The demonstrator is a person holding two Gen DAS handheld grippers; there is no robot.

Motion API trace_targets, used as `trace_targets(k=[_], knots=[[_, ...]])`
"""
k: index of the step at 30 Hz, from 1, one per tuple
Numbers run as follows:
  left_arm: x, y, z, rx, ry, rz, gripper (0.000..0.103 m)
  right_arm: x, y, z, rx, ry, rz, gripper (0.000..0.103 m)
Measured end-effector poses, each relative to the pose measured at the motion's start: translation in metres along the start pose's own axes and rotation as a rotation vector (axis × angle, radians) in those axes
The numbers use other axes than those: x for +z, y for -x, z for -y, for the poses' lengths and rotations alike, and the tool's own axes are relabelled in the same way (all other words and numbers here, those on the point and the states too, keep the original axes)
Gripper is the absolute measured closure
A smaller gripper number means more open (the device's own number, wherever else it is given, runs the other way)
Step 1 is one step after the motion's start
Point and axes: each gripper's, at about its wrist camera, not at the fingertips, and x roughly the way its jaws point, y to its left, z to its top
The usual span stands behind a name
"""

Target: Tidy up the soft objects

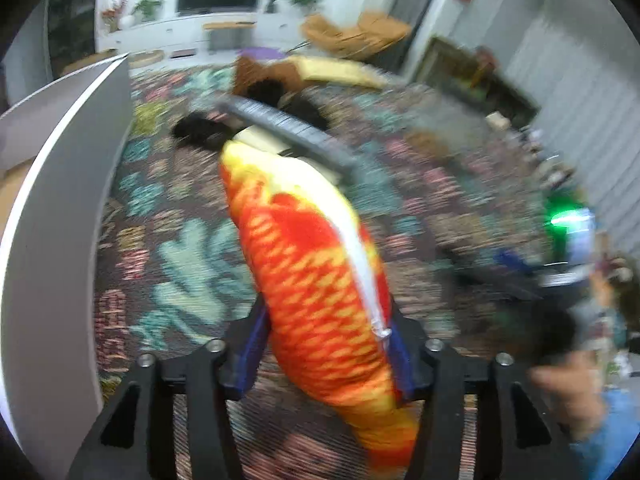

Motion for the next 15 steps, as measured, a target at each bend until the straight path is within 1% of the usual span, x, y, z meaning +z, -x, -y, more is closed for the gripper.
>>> trace_targets(k=[2,3,5,6,7,9,10,13,15], knots=[[0.003,-0.003,-0.009,0.048,0.042,0.021,0.022,0.0,0.0,0.0,0.002,0.003,0.0,0.006],[0.005,0.002,-0.015,0.086,0.073,0.05,0.017,-0.001,0.001,0.0,0.001,0.004,0.0,0.006],[0.007,0.009,-0.022,0.153,0.089,0.084,0.007,-0.001,0.001,-0.001,0.0,0.005,-0.001,0.006],[0.008,0.011,-0.023,0.203,0.085,0.096,0.005,-0.001,0.001,-0.001,0.0,0.005,-0.001,0.006],[0.008,0.01,-0.024,0.213,0.081,0.098,0.003,-0.001,0.001,-0.001,0.0,0.005,-0.001,0.006],[0.006,0.008,-0.024,0.211,0.078,0.089,0.003,-0.001,0.001,-0.001,0.0,0.005,-0.001,0.006],[0.004,0.005,-0.024,0.207,0.08,0.085,0.003,0.0,0.0,-0.001,0.0,0.005,-0.001,0.006],[0.001,-0.006,-0.018,0.146,0.075,0.079,0.002,0.0,0.0,0.0,0.0,0.005,-0.001,0.006],[0.002,-0.014,-0.012,0.125,0.073,0.089,0.002,0.0,0.0,-0.001,0.0,0.005,-0.001,0.006]])
